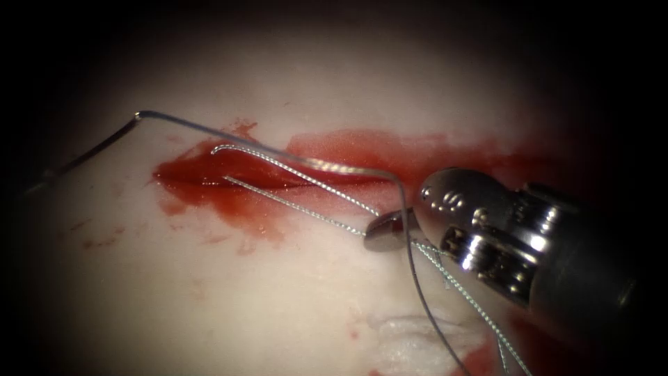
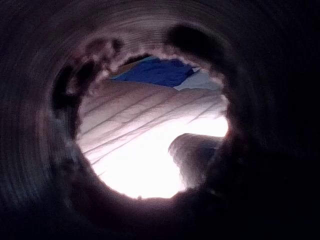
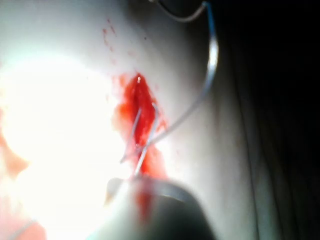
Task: Wound Closure
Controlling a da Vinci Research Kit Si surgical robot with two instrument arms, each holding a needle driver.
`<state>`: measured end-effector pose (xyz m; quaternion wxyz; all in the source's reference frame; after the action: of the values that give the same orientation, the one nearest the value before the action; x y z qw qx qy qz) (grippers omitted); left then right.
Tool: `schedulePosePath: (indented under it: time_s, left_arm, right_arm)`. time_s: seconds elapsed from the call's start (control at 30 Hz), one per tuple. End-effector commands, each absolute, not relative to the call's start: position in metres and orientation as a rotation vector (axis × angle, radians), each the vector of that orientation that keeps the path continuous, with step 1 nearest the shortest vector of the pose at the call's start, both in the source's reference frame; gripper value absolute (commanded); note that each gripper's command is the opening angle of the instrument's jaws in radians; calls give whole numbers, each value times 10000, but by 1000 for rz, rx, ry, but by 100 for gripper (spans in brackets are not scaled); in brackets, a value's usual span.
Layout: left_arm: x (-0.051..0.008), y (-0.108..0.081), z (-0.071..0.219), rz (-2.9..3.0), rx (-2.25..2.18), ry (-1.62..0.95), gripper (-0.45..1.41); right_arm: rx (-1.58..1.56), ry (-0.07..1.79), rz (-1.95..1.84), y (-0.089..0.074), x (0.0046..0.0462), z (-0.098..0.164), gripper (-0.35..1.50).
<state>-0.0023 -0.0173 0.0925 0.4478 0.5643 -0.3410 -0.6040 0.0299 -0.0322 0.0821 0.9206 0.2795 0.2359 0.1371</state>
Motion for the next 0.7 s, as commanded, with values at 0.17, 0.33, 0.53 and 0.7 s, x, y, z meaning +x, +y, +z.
schedulePosePath:
  time_s: [0.17, 0.33, 0.53, 0.7]
  left_arm:
    - [-28, -161, 920, -1490, 1395, -852, -45]
    - [-28, -161, 920, -1491, 1395, -852, -45]
    - [-28, -161, 920, -1491, 1395, -852, -45]
    - [-28, -161, 920, -1491, 1395, -851, -45]
  right_arm:
    - [593, 472, 324, -323, 266, 820, -35]
    - [606, 446, 377, -339, 211, 821, -35]
    - [589, 422, 436, -347, 162, 816, -35]
    - [597, 399, 470, -354, 134, 815, -35]
